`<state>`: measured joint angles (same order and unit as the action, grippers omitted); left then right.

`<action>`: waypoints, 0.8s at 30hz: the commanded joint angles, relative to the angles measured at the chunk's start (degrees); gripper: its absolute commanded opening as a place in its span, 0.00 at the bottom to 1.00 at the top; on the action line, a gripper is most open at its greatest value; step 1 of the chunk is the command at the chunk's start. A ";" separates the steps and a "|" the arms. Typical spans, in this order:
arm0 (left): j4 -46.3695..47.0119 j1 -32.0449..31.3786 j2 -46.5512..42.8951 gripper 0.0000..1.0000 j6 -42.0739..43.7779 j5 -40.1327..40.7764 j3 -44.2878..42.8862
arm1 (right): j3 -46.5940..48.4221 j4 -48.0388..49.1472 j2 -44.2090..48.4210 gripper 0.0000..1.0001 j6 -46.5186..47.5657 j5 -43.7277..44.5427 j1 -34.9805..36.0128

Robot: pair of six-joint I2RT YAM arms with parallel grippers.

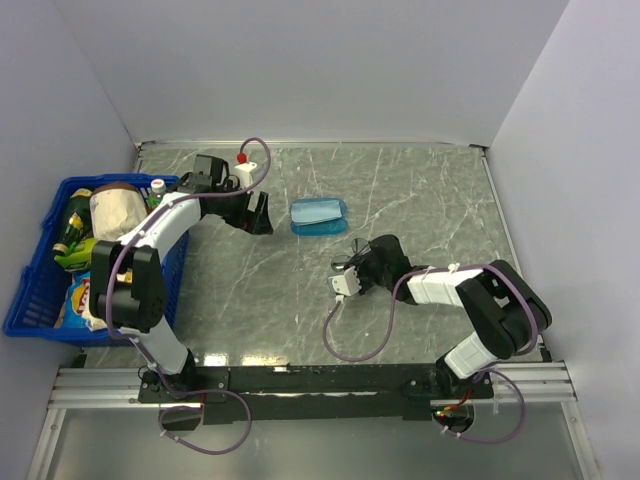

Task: Organize the sunglasses
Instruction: Pick up the sunglasses from the center of the board.

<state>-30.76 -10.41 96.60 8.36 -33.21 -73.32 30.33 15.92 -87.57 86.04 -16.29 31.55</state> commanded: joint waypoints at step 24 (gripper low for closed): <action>-1.84 0.92 2.63 0.96 2.19 -5.64 -1.12 | -0.71 11.23 -4.54 0.26 2.38 1.97 1.14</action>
<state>-32.40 -9.82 99.20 9.39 -36.45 -73.32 29.12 25.12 -90.96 88.14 -14.09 31.94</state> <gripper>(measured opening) 0.967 0.294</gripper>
